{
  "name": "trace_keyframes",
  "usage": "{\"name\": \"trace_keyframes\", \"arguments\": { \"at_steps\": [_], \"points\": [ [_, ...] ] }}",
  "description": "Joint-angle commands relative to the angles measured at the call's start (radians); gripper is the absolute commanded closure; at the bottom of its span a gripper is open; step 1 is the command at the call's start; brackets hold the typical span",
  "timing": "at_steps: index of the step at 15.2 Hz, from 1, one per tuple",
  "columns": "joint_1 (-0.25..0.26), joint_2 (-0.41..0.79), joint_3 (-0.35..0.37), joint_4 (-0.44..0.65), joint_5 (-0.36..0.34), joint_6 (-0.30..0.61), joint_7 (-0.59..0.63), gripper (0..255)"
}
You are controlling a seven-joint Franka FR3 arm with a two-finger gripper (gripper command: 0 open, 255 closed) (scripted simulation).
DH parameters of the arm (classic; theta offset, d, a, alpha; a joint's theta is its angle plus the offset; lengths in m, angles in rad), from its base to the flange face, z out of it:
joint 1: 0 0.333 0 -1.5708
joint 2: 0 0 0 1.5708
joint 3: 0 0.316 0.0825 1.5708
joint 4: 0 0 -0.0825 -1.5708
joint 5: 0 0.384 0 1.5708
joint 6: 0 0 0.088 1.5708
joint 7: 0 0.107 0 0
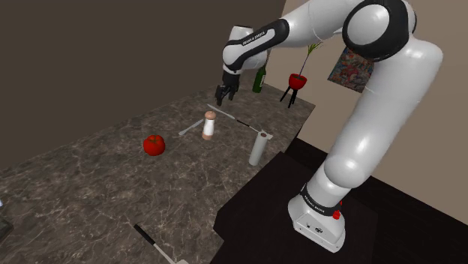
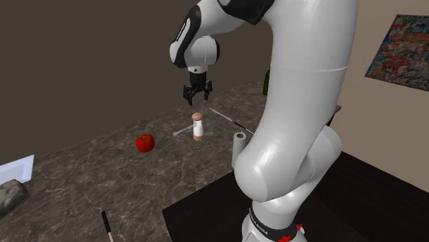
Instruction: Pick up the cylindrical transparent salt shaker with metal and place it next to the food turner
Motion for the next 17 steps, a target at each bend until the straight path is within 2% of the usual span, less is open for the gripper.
{"name": "trace_keyframes", "arguments": {
  "at_steps": [1,8,14,17],
  "points": [
    [-0.005,0.079,-0.001,0.054,0.011,0.028,-0.011,0],
    [-0.033,0.352,0.002,0.292,0.045,0.067,-0.040,0],
    [-0.061,0.589,0.009,0.551,0.062,0.049,-0.051,0],
    [-0.062,0.619,0.012,0.558,0.064,0.072,-0.052,0]
  ]
}}
